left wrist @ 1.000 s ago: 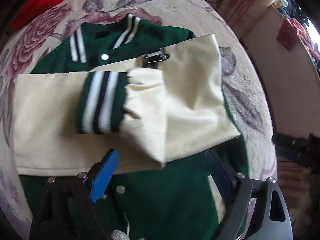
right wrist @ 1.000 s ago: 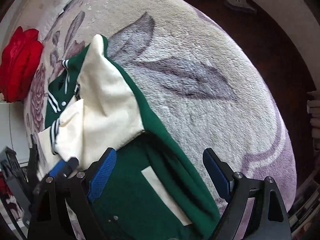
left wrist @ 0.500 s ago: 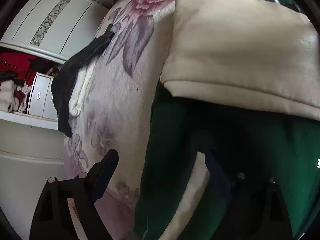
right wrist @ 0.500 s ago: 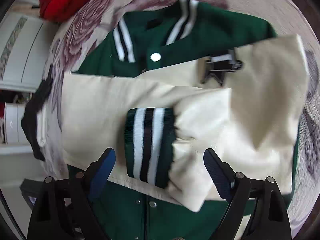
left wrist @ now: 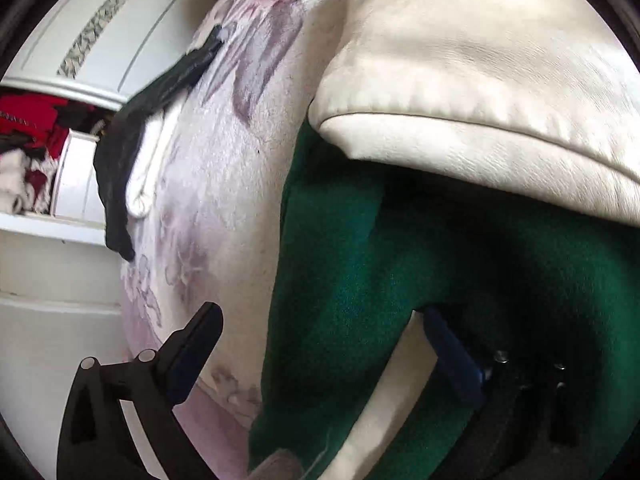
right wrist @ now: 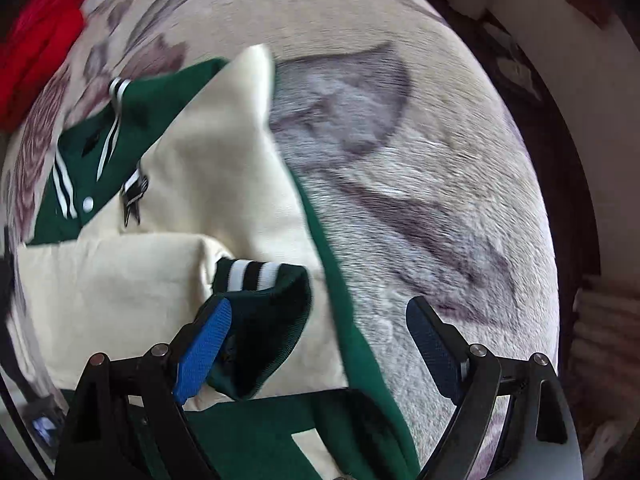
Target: Fold large clothes
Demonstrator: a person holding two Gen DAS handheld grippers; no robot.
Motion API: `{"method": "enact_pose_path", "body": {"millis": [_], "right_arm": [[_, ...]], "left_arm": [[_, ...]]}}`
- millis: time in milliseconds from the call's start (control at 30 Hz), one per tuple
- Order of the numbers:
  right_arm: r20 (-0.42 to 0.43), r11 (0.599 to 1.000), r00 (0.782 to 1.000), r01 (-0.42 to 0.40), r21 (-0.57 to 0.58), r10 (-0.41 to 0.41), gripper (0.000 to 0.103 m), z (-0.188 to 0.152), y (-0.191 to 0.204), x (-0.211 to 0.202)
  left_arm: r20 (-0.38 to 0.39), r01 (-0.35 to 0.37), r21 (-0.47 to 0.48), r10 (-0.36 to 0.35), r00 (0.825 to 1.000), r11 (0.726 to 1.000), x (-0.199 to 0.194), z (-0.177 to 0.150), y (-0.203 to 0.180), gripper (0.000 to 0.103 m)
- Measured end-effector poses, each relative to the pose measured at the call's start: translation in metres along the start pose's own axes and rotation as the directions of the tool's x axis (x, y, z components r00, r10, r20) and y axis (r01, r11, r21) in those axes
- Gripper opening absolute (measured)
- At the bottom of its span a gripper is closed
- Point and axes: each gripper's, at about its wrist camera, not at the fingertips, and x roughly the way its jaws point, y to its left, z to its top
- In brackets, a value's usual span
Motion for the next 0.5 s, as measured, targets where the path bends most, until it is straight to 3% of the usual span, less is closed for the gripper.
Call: {"method": "enact_pose_path", "body": {"millis": [67,133,200,267,300,333,400,500], "right_arm": [[0.005,0.992,0.994,-0.105,0.076,0.105,0.091,0.001,-0.018,-0.009],[-0.002,0.968,0.972,-0.234,0.088,0.235,0.091,0.0,-0.018,-0.011],[-0.062,0.942,0.942,-0.324,0.087,0.329,0.091,-0.002,-0.006,0.0],[-0.153,0.933,0.92,-0.355,0.06,0.361,0.09,-0.01,0.014,0.027],[-0.183,0.937,0.919,-0.349,0.031,0.349,0.063,-0.015,0.023,0.039],[-0.202,0.951,0.932,-0.309,-0.005,0.301,0.007,-0.019,0.032,0.05],[-0.198,0.964,0.947,-0.265,-0.029,0.255,0.007,-0.025,0.039,0.061],[-0.039,0.96,0.961,-0.277,-0.043,0.275,0.006,-0.018,0.044,0.026]], "left_arm": [[-0.045,0.046,-0.031,-0.047,0.998,0.998,0.001,0.004,0.009,0.103],[-0.075,0.099,-0.072,-0.105,0.992,0.992,-0.002,0.004,0.017,0.103],[-0.077,0.157,-0.114,-0.166,0.983,0.981,-0.01,0.004,0.026,0.103],[-0.052,0.165,-0.129,-0.173,0.984,0.978,-0.026,0.005,0.033,0.103],[-0.032,0.169,-0.128,-0.175,0.984,0.977,-0.037,0.006,0.035,0.103],[-0.01,0.171,-0.125,-0.173,0.985,0.977,-0.047,0.008,0.036,0.103],[0.034,0.184,-0.119,-0.181,0.983,0.976,-0.068,0.015,0.038,0.103],[0.101,0.217,-0.102,-0.207,0.973,0.971,-0.09,0.034,0.039,0.103]]}}
